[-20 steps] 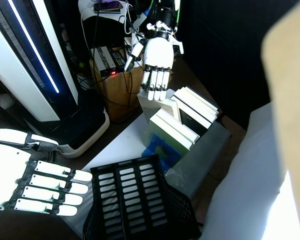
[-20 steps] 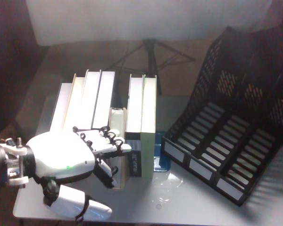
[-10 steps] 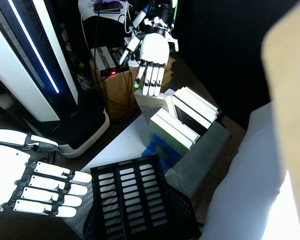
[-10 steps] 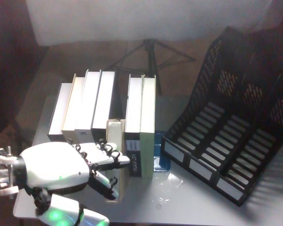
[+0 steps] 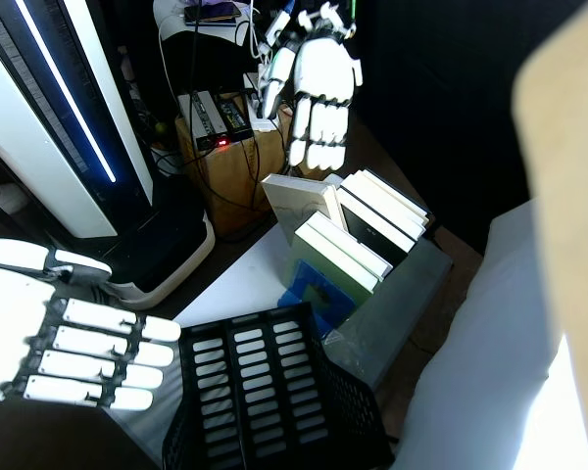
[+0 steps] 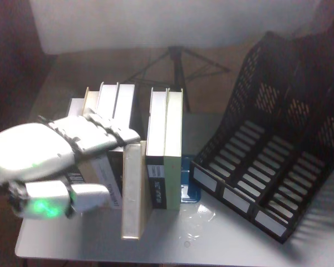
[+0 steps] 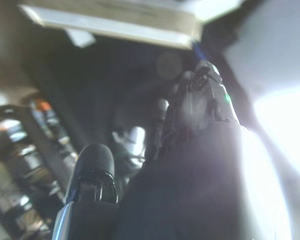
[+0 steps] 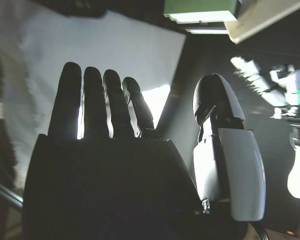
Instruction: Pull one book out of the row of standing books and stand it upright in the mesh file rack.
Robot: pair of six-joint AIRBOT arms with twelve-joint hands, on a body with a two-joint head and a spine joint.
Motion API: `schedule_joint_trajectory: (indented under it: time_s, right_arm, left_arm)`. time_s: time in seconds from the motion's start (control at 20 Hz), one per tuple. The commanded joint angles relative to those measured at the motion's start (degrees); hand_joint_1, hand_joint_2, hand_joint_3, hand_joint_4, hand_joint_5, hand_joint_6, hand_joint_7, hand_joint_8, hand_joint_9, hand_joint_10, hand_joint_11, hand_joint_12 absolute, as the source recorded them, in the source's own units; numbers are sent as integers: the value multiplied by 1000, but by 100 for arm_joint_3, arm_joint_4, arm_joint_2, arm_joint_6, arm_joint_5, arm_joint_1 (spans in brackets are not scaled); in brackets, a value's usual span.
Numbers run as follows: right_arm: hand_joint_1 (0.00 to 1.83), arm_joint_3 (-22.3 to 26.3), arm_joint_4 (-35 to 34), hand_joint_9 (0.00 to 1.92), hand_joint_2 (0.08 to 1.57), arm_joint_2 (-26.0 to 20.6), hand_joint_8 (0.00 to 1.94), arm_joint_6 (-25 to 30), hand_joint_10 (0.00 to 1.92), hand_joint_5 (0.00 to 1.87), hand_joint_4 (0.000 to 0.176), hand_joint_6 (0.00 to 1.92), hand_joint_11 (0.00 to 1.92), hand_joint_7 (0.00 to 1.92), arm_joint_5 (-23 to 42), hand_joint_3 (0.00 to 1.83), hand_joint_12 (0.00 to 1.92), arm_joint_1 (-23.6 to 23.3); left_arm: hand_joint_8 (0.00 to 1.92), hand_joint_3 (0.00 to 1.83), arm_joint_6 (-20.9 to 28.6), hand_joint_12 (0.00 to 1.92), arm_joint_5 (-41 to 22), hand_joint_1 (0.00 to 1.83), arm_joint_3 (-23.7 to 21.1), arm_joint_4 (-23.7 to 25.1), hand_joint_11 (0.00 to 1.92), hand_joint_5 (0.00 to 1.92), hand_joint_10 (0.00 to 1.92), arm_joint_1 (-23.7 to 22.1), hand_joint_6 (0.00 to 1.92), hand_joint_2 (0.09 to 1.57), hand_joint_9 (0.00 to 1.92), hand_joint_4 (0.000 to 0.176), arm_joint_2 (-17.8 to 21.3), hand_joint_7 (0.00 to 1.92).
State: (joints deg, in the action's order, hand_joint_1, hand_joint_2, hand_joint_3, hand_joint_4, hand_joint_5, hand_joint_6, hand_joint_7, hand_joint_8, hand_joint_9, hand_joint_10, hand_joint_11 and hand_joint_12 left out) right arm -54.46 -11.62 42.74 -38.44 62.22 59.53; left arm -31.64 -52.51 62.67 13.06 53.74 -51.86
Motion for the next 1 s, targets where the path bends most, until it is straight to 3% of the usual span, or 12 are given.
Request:
schedule_joint_trajectory:
  time_s: [0.0,0.05,0.15,0.2,0.25,0.35,0.4,0.45,0.5,0.55,0.6,0.95]
  right_arm:
    - [431,22,70,0,1259,-75,0,36,0,0,0,0,0,0,612,0,0,-95]
    - [483,33,197,0,1235,-90,0,30,0,0,0,0,0,0,518,0,0,-195]
    - [478,38,640,0,1211,-100,0,29,0,0,0,0,0,0,104,0,0,-584]
    - [550,30,852,0,1184,-99,0,29,0,0,0,0,0,0,-121,0,0,-774]
    - [584,8,1177,0,1163,-77,0,29,0,0,4,0,0,0,-447,0,0,-1071]
    - [598,-42,1599,0,1152,-7,0,40,0,0,0,0,0,0,-884,0,0,-1481]
    - [584,-118,1963,0,1146,96,0,131,0,0,10,0,0,0,-1213,0,0,-1812]
    - [591,-225,2352,0,1135,233,0,300,0,0,16,0,0,0,-1523,0,0,-2117]
    - [645,-329,2751,0,1096,367,0,458,0,0,0,0,0,0,-1820,0,0,-2387]
    - [661,-396,3060,0,1094,469,0,590,0,0,0,0,0,0,-2027,0,0,-2591]
    - [643,-456,3372,0,1095,571,0,701,0,0,0,0,0,0,-2237,0,0,-2793]
    - [617,-948,6477,0,1082,1420,0,2499,0,0,0,0,0,0,-3377,0,0,-4079]
  left_arm:
    - [0,0,-161,0,-896,0,-26,-460,0,0,0,38,0,1430,0,56,86,0]
    - [0,0,-253,0,-1010,2,-18,-687,0,0,0,101,0,1403,0,65,117,0]
    - [0,0,-420,0,-1301,62,43,-1312,0,0,0,248,0,1376,0,64,165,0]
    - [0,0,-445,0,-1392,143,84,-1550,0,0,0,316,0,1352,0,35,162,0]
    - [0,0,-449,0,-1512,189,143,-1795,0,0,0,390,0,1332,0,46,146,0]
    - [0,0,-521,0,-1638,263,167,-2090,0,0,0,469,0,1305,0,43,149,0]
    - [0,0,-547,0,-1758,311,196,-2330,0,0,0,560,0,1287,0,23,150,0]
    - [0,0,-543,5,-1881,342,228,-2569,11,0,0,696,0,1270,0,17,155,0]
    - [0,0,-536,5,-2011,370,242,-2790,5,0,0,822,0,1259,0,8,162,0]
    - [0,0,-537,0,-2063,342,253,-2913,0,0,0,891,0,1252,0,15,168,0]
    - [0,0,-528,0,-2098,360,269,-3000,0,0,0,951,0,1239,0,5,168,0]
    - [0,0,-452,0,-2436,376,299,-3735,0,0,0,1382,0,1235,0,5,167,0]
